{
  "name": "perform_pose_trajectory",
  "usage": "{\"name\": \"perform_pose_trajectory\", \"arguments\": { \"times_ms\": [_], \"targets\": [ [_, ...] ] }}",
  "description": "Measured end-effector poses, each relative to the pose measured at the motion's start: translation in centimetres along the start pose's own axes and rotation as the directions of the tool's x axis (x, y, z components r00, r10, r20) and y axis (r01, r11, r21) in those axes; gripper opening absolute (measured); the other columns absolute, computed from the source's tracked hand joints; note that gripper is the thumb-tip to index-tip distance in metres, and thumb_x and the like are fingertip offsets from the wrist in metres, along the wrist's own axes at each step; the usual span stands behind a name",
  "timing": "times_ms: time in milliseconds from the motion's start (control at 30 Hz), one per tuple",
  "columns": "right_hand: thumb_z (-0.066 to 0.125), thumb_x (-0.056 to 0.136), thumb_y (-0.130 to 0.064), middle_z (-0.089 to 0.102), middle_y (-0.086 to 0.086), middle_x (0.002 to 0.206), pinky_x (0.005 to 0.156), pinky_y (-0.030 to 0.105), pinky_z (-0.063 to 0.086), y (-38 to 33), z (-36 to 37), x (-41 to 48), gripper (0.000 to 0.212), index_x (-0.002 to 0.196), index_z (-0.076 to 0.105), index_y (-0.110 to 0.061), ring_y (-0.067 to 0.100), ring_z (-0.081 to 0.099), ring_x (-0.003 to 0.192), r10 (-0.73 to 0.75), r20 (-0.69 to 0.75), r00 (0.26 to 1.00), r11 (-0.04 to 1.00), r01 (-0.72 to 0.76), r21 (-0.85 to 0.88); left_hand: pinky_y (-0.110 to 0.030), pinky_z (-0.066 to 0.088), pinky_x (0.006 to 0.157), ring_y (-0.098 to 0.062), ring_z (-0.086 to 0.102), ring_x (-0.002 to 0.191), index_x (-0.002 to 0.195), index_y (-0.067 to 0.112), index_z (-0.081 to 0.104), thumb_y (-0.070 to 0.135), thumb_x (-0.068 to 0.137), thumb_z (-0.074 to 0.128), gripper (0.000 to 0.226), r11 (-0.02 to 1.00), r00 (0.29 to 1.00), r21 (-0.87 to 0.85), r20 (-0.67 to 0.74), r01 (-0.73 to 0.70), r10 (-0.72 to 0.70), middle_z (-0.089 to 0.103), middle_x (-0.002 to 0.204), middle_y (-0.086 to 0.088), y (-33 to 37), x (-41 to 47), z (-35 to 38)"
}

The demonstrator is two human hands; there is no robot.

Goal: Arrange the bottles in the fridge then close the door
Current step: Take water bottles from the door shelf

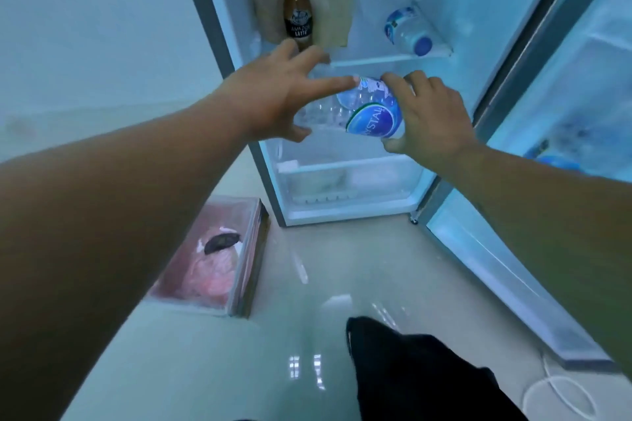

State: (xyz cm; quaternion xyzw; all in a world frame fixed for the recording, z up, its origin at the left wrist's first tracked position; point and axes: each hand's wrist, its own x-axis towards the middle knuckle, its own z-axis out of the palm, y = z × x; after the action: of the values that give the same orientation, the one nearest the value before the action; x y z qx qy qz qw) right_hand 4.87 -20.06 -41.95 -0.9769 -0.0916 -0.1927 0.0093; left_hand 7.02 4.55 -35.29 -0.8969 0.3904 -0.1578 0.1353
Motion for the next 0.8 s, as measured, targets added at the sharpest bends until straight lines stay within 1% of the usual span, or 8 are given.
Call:
{"name": "perform_pose_trajectory", "arguments": {
  "times_ms": [233,333,400,467,567,633,700,800],
  "targets": [
    [0.082,0.058,-0.04,0.051,0.012,0.116,0.079,0.046,0.046,-2.9,-8.3,-8.0,0.091,0.136,0.037,-0.023,0.036,0.053,0.096,0.095,-0.022,0.995,0.994,-0.094,0.051,-0.053,0.053,0.083,-0.04,0.047,0.116,0.151,0.041,0.03,0.041,0.07,0.084,0.098,0.996,0.997,0.059,0.022,-0.072,0.07,0.042,0.145,-0.016,3.7,-5.0,-9.9],
    [0.081,0.059,-0.044,0.052,0.013,0.113,0.076,0.045,0.048,-3.8,-10.3,-11.0,0.094,0.138,0.036,-0.022,0.035,0.053,0.092,0.142,-0.045,0.989,0.986,-0.137,0.095,-0.051,0.041,0.102,-0.041,0.044,0.128,0.151,0.039,0.031,0.049,0.065,0.085,0.102,0.989,0.994,0.139,-0.097,-0.04,0.054,0.041,0.151,-0.013,5.4,-7.4,-13.0],
    [0.08,0.059,-0.045,0.052,0.013,0.112,0.072,0.043,0.049,-4.3,-11.1,-12.9,0.095,0.139,0.036,-0.021,0.035,0.053,0.092,0.17,-0.05,0.984,0.975,-0.161,0.154,-0.053,0.028,0.112,-0.043,0.036,0.137,0.152,0.036,0.025,0.058,0.058,0.085,0.114,0.987,0.965,0.102,-0.243,0.127,-0.099,0.034,0.158,-0.012,6.9,-9.0,-14.2],
    [0.079,0.06,-0.045,0.051,0.011,0.112,0.071,0.042,0.049,-4.5,-11.7,-14.4,0.093,0.139,0.036,-0.021,0.034,0.054,0.093,0.22,-0.054,0.974,0.955,-0.203,0.216,-0.052,0.021,0.117,-0.041,0.027,0.144,0.156,0.021,0.016,0.065,0.054,0.083,0.13,0.938,0.875,-0.155,-0.341,0.309,-0.344,0.024,0.161,-0.015,8.8,-10.2,-14.7],
    [0.078,0.06,-0.043,0.051,0.01,0.114,0.073,0.042,0.05,-4.4,-12.4,-16.1,0.091,0.138,0.036,-0.022,0.034,0.054,0.096,0.276,-0.053,0.96,0.922,-0.248,0.298,-0.017,0.018,0.117,-0.012,0.017,0.147,0.157,0.004,0.001,0.056,0.059,0.087,0.14,0.575,0.746,-0.74,-0.153,0.348,-0.648,0.01,0.165,-0.011,12.4,-10.9,-15.6],
    [0.079,0.06,-0.041,0.051,0.007,0.114,0.074,0.043,0.051,-4.4,-12.6,-17.1,0.09,0.137,0.035,-0.024,0.032,0.054,0.097,0.312,-0.041,0.949,0.886,-0.275,0.373,0.002,0.028,0.095,0.005,0.029,0.133,0.158,0.015,-0.006,0.045,0.062,0.091,0.139,0.242,0.701,-0.902,0.088,0.357,-0.708,0.018,0.162,0.002,14.7,-10.4,-16.4],
    [0.08,0.06,-0.042,0.051,0.004,0.116,0.076,0.043,0.052,-4.2,-12.6,-17.9,0.09,0.136,0.034,-0.026,0.029,0.053,0.101,0.36,-0.024,0.933,0.834,-0.311,0.455,-0.005,0.037,0.087,0.015,0.051,0.106,0.155,0.021,0.017,0.04,0.065,0.091,0.118,0.031,0.662,-0.936,0.225,0.352,-0.715,0.046,0.134,0.022,16.6,-9.1,-16.6],
    [0.08,0.061,-0.044,0.05,0.001,0.118,0.079,0.044,0.052,-3.9,-12.2,-18.9,0.091,0.137,0.033,-0.027,0.026,0.051,0.105,0.437,0.001,0.899,0.742,-0.361,0.565,-0.018,0.051,0.086,0.024,0.056,0.078,0.11,0.037,0.048,0.034,0.071,0.088,0.056,-0.178,0.631,-0.954,0.293,0.241,-0.718,0.054,0.087,0.037,18.8,-7.0,-16.3]
  ]
}}
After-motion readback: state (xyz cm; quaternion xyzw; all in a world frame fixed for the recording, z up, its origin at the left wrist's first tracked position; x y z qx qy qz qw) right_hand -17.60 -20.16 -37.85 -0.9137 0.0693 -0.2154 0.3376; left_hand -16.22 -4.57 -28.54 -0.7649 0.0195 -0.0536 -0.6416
